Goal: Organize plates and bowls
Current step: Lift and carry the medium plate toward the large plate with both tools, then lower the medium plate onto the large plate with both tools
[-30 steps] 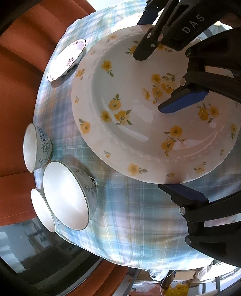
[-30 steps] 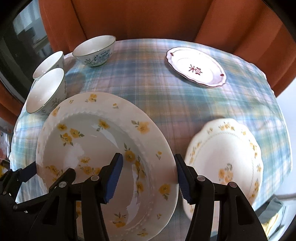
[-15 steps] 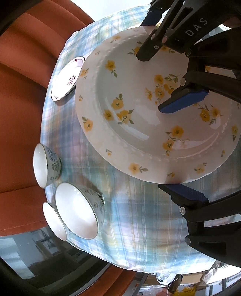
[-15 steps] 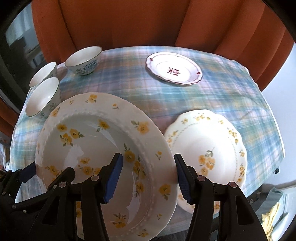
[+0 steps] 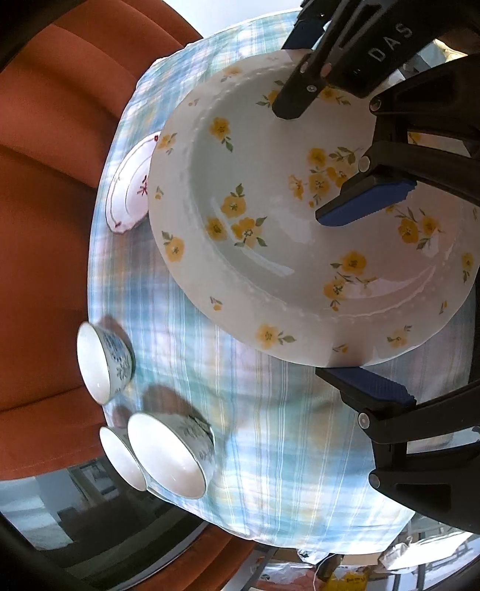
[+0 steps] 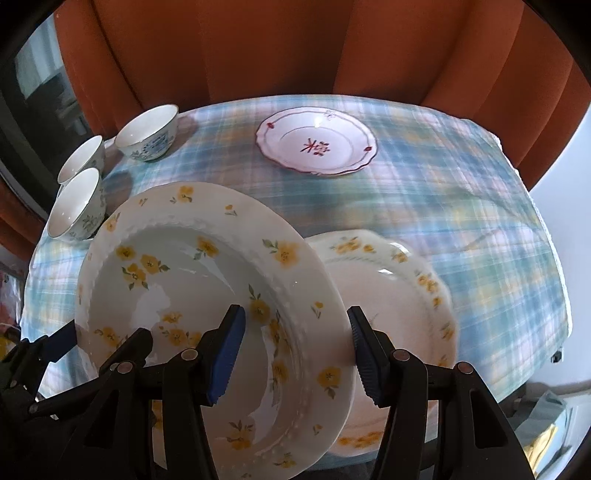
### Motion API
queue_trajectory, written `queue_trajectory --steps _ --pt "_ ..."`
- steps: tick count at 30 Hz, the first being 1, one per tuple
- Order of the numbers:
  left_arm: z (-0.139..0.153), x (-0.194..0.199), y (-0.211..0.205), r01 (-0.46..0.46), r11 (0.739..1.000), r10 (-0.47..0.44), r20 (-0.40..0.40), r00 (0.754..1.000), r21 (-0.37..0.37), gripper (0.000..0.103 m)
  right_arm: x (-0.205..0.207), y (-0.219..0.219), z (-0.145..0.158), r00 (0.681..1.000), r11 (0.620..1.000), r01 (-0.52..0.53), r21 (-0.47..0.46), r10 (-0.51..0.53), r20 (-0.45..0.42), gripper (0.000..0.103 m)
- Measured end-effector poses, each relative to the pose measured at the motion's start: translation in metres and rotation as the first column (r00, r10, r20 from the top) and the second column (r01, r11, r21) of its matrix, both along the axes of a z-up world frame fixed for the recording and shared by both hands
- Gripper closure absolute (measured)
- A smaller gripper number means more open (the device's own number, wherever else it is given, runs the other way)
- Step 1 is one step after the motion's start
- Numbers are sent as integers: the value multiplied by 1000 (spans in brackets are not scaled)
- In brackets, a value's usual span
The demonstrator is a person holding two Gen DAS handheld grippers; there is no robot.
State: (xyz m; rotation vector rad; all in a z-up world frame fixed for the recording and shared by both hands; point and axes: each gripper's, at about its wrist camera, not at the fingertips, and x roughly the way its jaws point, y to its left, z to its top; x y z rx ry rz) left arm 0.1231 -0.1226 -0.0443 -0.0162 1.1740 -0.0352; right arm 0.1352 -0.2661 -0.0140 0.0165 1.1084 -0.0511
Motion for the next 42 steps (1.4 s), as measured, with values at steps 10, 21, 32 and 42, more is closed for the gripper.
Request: queue_trajectory --steps 10,21,32,42 --pt "-2 2 -62 -9 1000 9 2 1000 6 28 7 -63 2 1000 1000 -11 23 11 0 43" --pt "-15 1 -122 -70 997 69 -16 997 -32 28 12 -126 -6 998 998 -56 4 56 -1 43" --pt "-36 3 -156 -93 995 90 -71 993 -37 28 17 -169 -23 997 998 -65 13 66 -42 43" --pt "-54 8 -163 -125 992 123 -112 986 -17 26 28 -175 -40 993 996 -92 13 93 -72 43"
